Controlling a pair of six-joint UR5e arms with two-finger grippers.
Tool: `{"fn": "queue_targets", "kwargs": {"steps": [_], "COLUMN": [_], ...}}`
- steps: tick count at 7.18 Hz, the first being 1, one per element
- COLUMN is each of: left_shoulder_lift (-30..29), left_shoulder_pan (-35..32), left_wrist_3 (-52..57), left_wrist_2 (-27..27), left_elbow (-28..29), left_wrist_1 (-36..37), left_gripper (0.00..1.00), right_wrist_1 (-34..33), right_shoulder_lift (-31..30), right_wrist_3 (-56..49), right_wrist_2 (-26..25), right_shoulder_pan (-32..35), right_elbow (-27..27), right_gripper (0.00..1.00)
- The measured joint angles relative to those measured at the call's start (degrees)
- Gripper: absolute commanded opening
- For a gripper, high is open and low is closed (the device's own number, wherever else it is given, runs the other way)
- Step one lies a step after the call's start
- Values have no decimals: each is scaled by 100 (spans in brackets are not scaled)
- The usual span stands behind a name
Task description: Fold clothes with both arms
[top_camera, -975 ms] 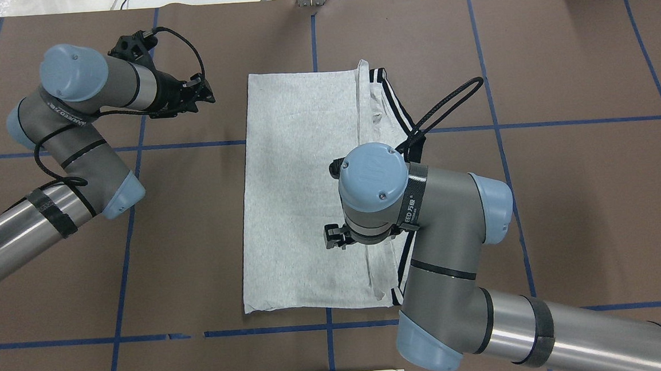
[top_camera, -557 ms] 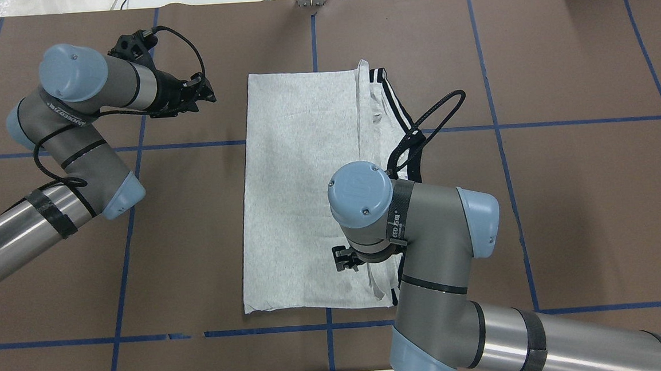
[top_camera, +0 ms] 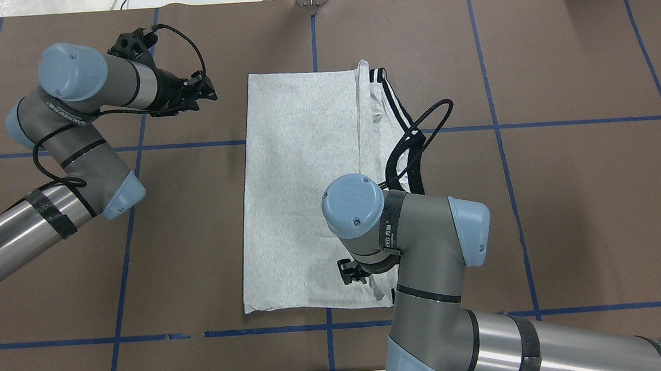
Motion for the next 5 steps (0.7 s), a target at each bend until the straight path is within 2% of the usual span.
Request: {"fn": "queue_targets", "kwargs": {"steps": [5], "left_shoulder_lift": [17], "left_shoulder_pan": [0], "left_wrist_3": [-4], "left_wrist_2": [9], "left_elbow": [-54], "left_wrist_1": [9], "left_gripper": [55], "right_wrist_1": [-149], "right_shoulder_lift": [93], "right_wrist_3": [-176], "right_wrist_2": [105], "right_shoulder_pan": [-18], "right_elbow": [-134], "right_gripper": [100]}}
